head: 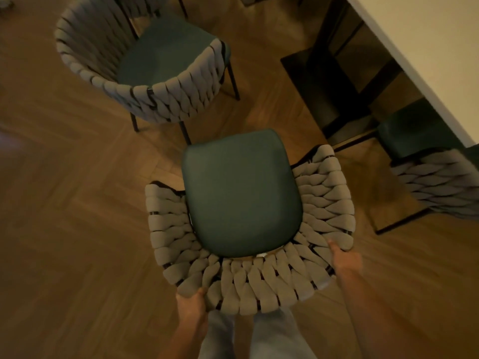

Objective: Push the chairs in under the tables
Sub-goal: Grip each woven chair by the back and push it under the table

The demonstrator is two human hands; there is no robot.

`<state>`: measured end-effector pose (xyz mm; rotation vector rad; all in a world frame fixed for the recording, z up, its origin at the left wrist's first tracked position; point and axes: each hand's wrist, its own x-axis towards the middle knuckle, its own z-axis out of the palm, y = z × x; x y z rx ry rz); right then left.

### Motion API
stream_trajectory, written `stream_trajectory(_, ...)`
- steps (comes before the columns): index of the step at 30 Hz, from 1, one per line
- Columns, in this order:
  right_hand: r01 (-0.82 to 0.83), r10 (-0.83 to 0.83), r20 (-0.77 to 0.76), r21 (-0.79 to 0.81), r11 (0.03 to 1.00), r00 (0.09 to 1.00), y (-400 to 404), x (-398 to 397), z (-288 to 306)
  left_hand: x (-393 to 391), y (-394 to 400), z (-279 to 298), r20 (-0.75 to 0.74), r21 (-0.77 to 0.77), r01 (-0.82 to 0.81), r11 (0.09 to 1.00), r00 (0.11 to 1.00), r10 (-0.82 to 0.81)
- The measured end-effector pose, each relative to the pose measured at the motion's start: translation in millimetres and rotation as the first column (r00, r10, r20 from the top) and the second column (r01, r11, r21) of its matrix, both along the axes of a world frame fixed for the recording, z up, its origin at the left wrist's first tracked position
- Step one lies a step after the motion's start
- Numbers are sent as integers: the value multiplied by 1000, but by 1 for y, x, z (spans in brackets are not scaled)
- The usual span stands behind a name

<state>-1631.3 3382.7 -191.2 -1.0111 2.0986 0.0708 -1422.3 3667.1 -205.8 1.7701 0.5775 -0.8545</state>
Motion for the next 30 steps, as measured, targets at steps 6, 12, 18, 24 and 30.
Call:
stream_trajectory(6, 97, -97, -17, -30, 995, 995, 38, -24, -2, 4, 18, -8, -41, 9, 76, 997, 996, -76)
stream_trajectory(12, 188, -188, 6, -52, 981, 982, 49, -20, -3, 27, 6, -3, -3, -45, 145, 988, 989, -146)
stream_trajectory(18, 291, -289, 55, -22, 956, 956, 61, 2, -3, 74, 1, -16, -9, 17, 215, 977, 977, -215)
stream_trajectory(24, 368, -366, 52, -47, 929, 929, 65, 23, -4, 123, -30, -15, 21, -66, 370, 927, 929, -370)
stream_trajectory(30, 456, -453, 62, -43, 889, 889, 68, 43, -1, 173, -20, -84, -32, -24, 457, 889, 888, -458)
